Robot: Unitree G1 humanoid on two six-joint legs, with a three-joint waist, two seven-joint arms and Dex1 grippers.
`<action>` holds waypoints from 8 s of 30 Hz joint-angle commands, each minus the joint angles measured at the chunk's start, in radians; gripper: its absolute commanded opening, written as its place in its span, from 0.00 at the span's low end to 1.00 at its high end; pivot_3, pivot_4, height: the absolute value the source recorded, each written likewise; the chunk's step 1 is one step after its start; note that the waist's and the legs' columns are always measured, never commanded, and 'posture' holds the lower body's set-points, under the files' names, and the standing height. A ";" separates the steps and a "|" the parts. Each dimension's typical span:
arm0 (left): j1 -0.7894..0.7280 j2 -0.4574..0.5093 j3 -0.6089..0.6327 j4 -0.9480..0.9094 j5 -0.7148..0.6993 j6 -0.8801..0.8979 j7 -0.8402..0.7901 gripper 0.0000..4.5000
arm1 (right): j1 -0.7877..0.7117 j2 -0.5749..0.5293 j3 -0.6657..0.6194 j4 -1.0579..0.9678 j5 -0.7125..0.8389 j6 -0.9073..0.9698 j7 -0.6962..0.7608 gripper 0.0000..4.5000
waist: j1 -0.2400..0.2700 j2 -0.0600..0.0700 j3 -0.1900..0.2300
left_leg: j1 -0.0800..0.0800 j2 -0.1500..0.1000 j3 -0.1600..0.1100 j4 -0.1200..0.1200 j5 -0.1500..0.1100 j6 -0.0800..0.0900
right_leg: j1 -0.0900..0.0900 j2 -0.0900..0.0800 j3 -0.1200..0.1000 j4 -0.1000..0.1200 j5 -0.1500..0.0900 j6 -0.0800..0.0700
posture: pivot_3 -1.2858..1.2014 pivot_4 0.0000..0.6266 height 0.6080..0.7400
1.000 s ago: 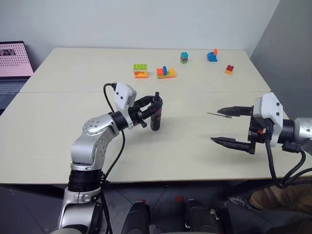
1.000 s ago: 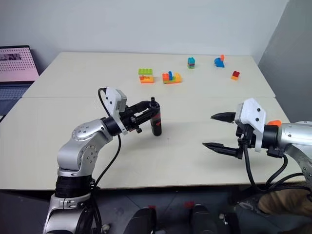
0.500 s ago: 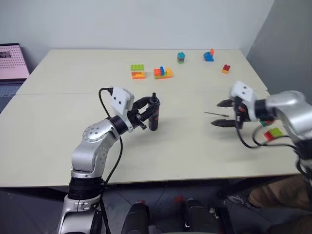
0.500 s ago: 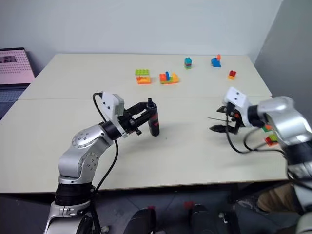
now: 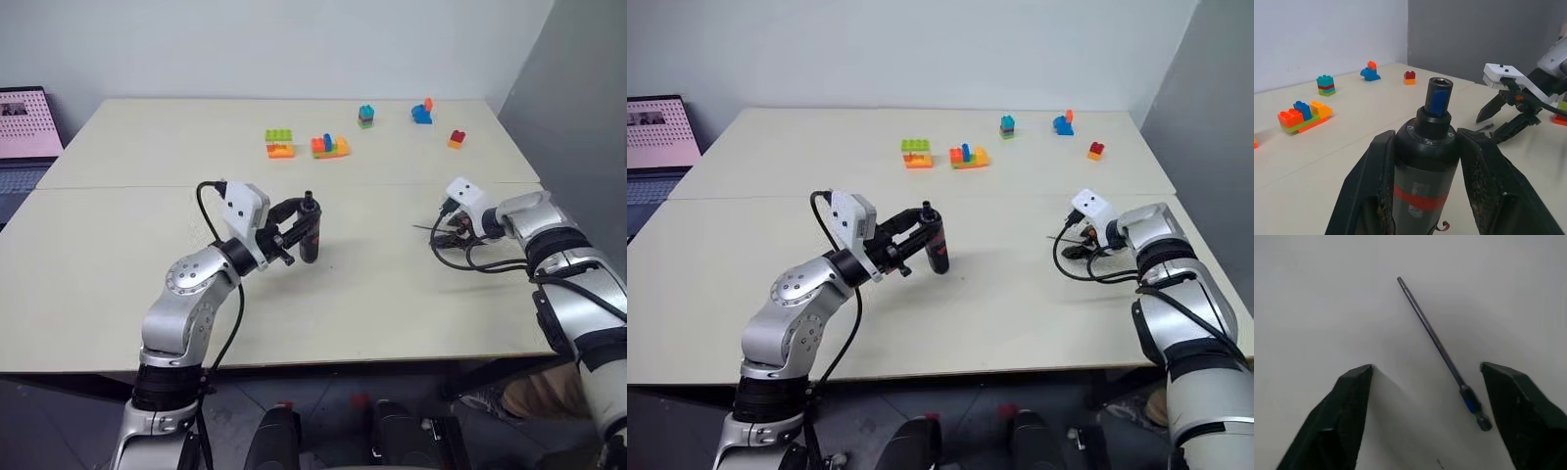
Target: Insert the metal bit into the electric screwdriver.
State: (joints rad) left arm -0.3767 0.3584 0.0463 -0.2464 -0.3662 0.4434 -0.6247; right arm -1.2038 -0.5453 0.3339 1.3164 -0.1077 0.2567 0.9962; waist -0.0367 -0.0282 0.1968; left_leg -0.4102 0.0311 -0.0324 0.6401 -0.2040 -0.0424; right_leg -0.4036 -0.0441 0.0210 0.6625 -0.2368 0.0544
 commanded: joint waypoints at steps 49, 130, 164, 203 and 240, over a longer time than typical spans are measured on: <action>-0.194 0.009 -0.027 0.040 -0.181 0.115 -0.112 0.35 | 0.415 0.126 -0.579 -1.459 0.717 0.408 -0.096 0.00 | -0.001 0.000 0.000 | -0.003 0.001 0.001 -0.009 0.000 0.000 | -0.004 0.001 0.001 -0.006 0.000 0.001 | 0.52 0.24 1.00; -0.065 -0.033 -0.102 0.111 -0.068 -0.059 -0.085 0.35 | 0.707 0.432 -0.274 -1.591 0.569 -0.019 -0.457 0.00 | 0.004 0.000 0.000 | -0.005 0.002 -0.001 -0.010 0.000 0.000 | -0.006 0.002 -0.001 -0.007 -0.004 -0.006 | 0.52 0.24 1.00; -0.048 -0.015 -0.129 0.104 -0.043 -0.094 -0.114 0.35 | 0.676 0.247 -0.285 -1.727 0.697 0.363 -0.464 0.00 | 0.005 0.000 -0.001 | -0.004 0.002 -0.003 -0.011 0.000 0.000 | -0.003 0.001 -0.004 -0.012 -0.004 -0.006 | 0.52 0.24 1.00; -0.055 -0.019 -0.129 0.122 -0.036 -0.104 -0.114 0.35 | 0.671 0.151 -0.311 -1.817 0.816 0.476 -0.425 0.39 | 0.006 0.000 -0.001 | -0.006 0.002 -0.004 -0.013 0.000 0.000 | -0.002 0.001 -0.005 -0.017 -0.004 -0.006 | 0.52 0.24 1.00; -0.044 -0.024 -0.131 0.117 -0.037 -0.105 -0.108 0.35 | 0.460 0.135 -0.355 -1.695 0.924 0.604 -0.436 0.13 | 0.006 0.000 0.000 | -0.007 0.002 -0.005 -0.014 0.000 0.000 | -0.003 0.001 -0.005 -0.017 -0.004 -0.006 | 0.52 0.24 1.00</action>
State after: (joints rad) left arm -0.4325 0.3273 -0.0838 -0.1469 -0.4271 0.3230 -0.7509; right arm -0.7332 -0.4113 -0.0181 -0.3499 0.8060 0.8677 0.5452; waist -0.0307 -0.0284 0.1963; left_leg -0.4171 0.0335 -0.0371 0.6265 -0.2038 -0.0419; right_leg -0.4066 -0.0426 0.0156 0.6451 -0.2406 0.0481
